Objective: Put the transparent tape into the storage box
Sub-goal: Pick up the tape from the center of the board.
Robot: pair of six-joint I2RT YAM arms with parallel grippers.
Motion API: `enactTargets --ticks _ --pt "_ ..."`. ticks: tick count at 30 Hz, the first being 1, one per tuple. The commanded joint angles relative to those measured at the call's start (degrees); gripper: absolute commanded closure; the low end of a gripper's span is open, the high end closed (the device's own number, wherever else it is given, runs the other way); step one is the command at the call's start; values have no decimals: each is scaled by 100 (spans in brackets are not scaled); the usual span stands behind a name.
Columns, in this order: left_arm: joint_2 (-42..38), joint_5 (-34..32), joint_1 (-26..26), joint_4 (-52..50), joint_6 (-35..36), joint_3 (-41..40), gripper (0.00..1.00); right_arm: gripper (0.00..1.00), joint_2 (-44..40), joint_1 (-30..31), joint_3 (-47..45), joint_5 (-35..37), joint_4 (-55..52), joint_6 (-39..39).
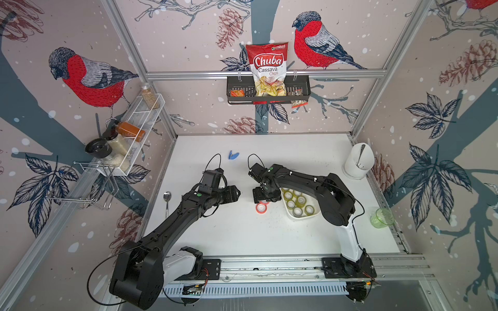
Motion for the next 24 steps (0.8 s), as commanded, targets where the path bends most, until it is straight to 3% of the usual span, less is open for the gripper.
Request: enactTargets --ticks 1,24 --pt "-63 -91 6 40 76 -20 28 22 -53 -24 -62 22 130 132" --pt "-46 -128 11 32 86 -24 28 46 -140 -90 9 -189 239 89"
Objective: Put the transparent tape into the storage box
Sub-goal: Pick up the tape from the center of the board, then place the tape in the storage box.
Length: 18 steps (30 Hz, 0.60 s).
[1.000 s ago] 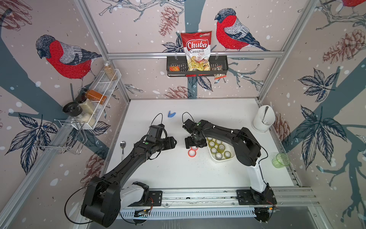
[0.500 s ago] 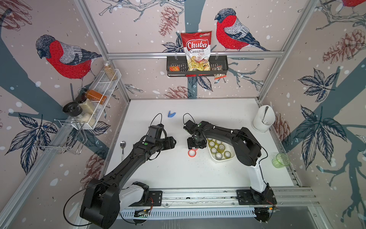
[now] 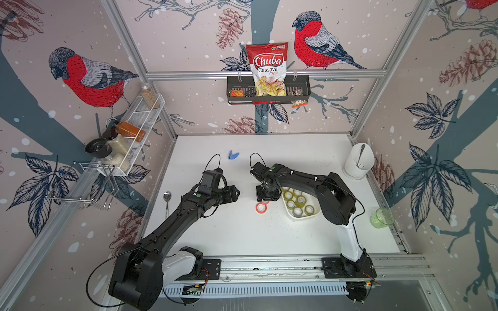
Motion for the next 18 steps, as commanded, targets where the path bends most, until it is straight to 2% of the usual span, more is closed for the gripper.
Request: enactTargets --ticks 1,11,18 --pt "4 -20 4 43 86 -9 28 46 -147 22 108 -21 -40 75" --pt "107 45 10 95 98 15 28 46 -773 -13 626 214 -608 45" --pt "241 375 14 272 119 25 27 46 -1491 -379 288 362 -831 19"
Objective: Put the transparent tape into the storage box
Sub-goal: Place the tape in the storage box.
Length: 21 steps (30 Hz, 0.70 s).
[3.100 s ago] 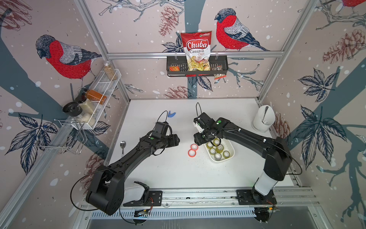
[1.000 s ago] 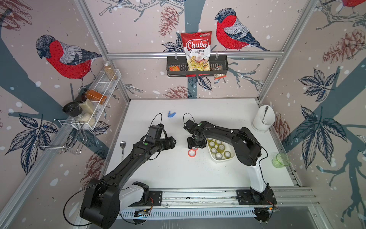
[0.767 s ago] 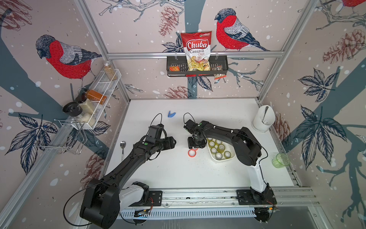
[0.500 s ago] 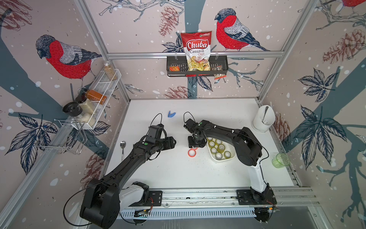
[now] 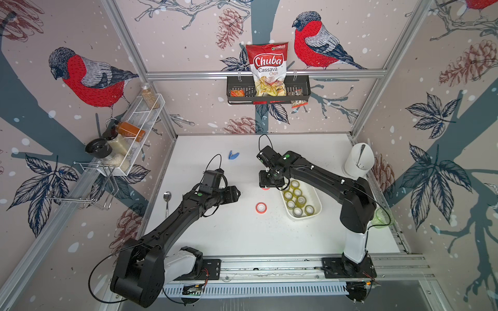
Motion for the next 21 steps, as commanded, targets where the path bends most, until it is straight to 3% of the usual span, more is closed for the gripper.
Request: enactTargets --ticks 1,9,21 --pt "76 236 6 253 91 33 27 46 -335 -190 -292 186 -256 12" --pt "214 404 4 440 69 7 28 47 -952 -914 -1467 206 151 -200" --pt "185 249 2 324 96 42 28 47 -337 -1546 -1697 152 780 -800"
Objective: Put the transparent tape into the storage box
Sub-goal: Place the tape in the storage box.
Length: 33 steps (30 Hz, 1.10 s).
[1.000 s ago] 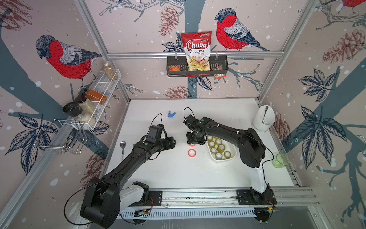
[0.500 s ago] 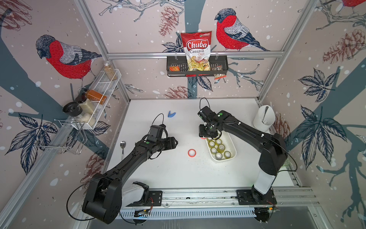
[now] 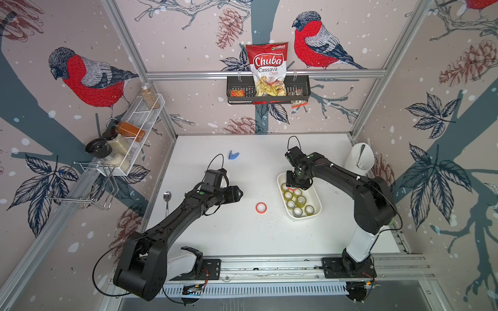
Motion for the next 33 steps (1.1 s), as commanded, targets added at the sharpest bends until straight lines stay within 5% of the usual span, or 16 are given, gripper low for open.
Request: enactTargets --ticks 1,20,24,28,33 --pt "-37 -37 1 75 62 38 28 47 159 -57 36 10 291 -204" --pt "-170 -162 5 -34 54 -21 28 44 220 -8 210 82 245 -169" --pt "-179 -170 2 -32 50 -24 28 35 -102 168 264 251 -80 -179" --pt "-181 -168 4 -17 41 -30 28 40 -379 460 369 384 -409 -193" --pt "-191 -178 1 -34 27 -33 28 33 -468 830 594 214 -659 -226"
